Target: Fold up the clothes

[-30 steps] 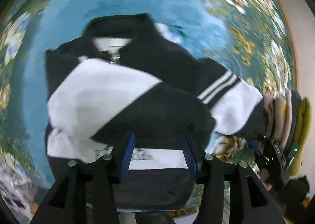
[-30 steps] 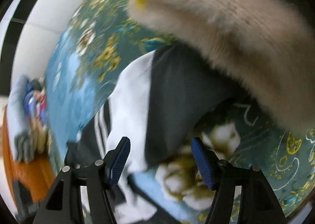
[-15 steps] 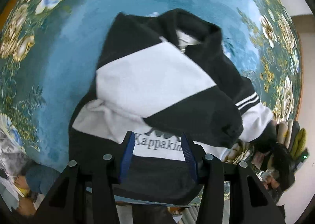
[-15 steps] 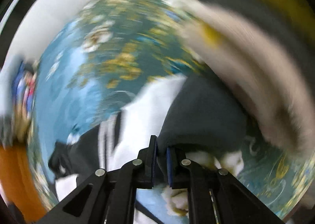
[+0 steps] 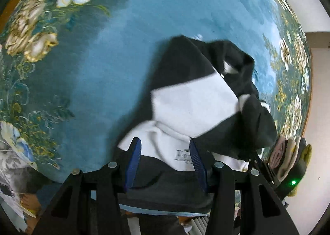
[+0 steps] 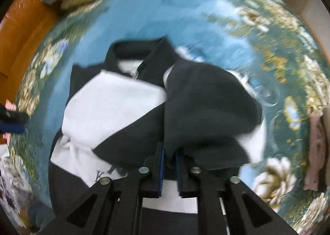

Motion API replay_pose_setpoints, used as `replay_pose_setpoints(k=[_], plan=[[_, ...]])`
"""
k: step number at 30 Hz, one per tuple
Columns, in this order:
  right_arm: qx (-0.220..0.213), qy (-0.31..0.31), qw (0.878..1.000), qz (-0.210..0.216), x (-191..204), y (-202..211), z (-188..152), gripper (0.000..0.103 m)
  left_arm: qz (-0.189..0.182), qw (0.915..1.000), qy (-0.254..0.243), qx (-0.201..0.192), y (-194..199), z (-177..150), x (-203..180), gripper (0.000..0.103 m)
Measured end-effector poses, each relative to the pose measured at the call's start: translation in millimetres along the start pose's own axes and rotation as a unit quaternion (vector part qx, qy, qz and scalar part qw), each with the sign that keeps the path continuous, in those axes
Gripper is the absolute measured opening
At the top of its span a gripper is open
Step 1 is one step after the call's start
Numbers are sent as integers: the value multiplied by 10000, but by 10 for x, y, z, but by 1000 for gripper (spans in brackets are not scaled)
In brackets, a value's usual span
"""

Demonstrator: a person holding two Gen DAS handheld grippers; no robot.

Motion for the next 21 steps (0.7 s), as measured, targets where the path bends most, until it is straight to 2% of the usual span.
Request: replay_pose_setpoints(k=[2, 4, 5, 6, 10, 12, 14, 16, 17, 19, 21], plan=[[77, 36, 10000, -2, 3, -24, 16, 17, 34, 10000, 92, 8, -6, 17, 98, 50], [92, 36, 9998, 190, -7, 23, 8, 36, 67, 9998, 177, 27, -22, 32, 184, 50], [55, 62, 9995, 299, 0, 72, -6, 53, 66, 9998, 176, 46, -42, 39, 175, 50], [18, 89, 9991, 409, 6, 122, -21, 62, 56, 9998, 154, 70, -67, 45, 139, 50], [-143, -85, 9969, 764, -90, 361, -90, 65, 47, 9994, -325, 106, -166, 76, -279, 50], [-223, -508, 9957, 737, -297, 458, -131, 66, 92, 9962, -866, 95, -235, 59, -696, 50], [-261, -1021, 9923, 651, -586, 530, -206, 67, 140, 9890, -1470, 101, -315, -2, -1146, 50], [-249, -1485, 9873, 505, -905, 565, -316, 67, 193, 9751, -2209, 96, -402, -137, -1658, 51], [-244, -1680, 9846, 426, -1052, 580, -385, 67, 241, 9651, -2607, 57, -445, -234, -1899, 51], [-235, -2009, 9789, 298, -1297, 607, -531, 67, 352, 9391, -3419, -49, -537, -446, -2378, 54], [-213, -2279, 9732, 226, -1473, 624, -674, 67, 461, 9060, -4206, -156, -630, -657, -2857, 57]])
Point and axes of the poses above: each gripper's, at about its wrist camera, not at the fingertips, and y roughly against the way its jaws point, x to its left, z to its top, the point moved 2 cm from there along -y, roughly the way its jaws point
